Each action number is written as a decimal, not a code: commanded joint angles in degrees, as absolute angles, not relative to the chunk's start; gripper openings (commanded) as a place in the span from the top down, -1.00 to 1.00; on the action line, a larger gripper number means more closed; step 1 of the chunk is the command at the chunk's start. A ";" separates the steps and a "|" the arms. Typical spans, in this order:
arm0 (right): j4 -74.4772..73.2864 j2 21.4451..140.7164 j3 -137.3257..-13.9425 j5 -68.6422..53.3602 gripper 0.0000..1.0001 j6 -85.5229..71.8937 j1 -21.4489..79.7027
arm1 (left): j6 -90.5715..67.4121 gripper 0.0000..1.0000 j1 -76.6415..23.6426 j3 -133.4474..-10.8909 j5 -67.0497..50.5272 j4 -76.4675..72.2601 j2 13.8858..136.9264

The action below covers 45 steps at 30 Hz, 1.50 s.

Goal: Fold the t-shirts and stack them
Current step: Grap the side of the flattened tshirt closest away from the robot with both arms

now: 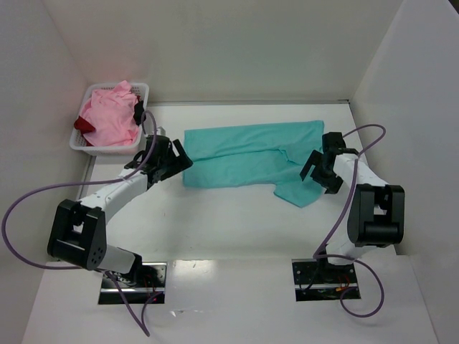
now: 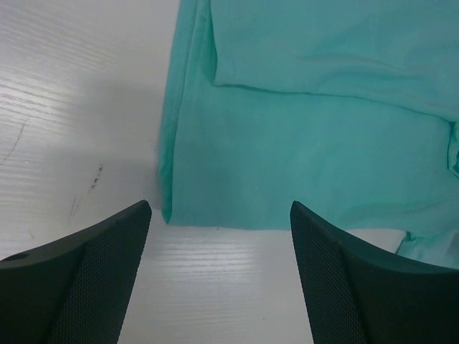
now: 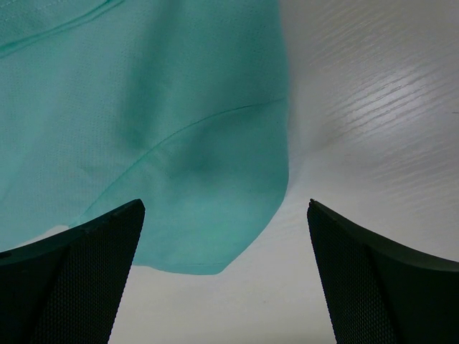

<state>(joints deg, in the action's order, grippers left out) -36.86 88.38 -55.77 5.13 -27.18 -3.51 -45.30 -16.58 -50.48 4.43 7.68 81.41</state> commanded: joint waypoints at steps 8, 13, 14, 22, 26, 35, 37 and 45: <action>-37.35 88.77 -56.25 4.14 -1.00 -29.79 -3.08 | -45.97 -0.73 -14.60 -53.26 1.50 3.69 82.00; -36.74 91.22 -55.72 -0.62 -0.98 -29.27 -3.08 | -44.74 -0.73 -14.59 -53.79 -0.43 2.38 83.14; -36.74 91.23 -55.72 -0.01 -0.98 -29.27 -3.08 | -44.74 -0.73 -14.59 -53.79 -0.44 2.37 83.14; -35.51 91.76 -54.49 5.89 -0.82 -30.40 -3.08 | -44.21 -0.73 -14.59 -54.32 -0.97 2.37 83.67; -34.98 93.68 -53.88 5.72 -0.62 -31.03 -3.08 | -44.21 -0.73 -14.59 -54.32 -0.35 2.37 84.20; -34.45 99.05 -55.02 4.57 0.23 -30.50 -3.08 | -43.68 -0.73 -14.06 -54.84 -0.35 2.37 84.81; -34.98 98.35 -55.02 5.19 0.50 -30.50 -3.08 | -43.68 -0.73 -14.06 -54.84 -0.35 2.90 84.81; -36.30 92.03 -56.24 7.65 0.92 -30.50 -3.08 | -43.68 -0.73 -14.06 -55.37 -2.45 3.68 85.51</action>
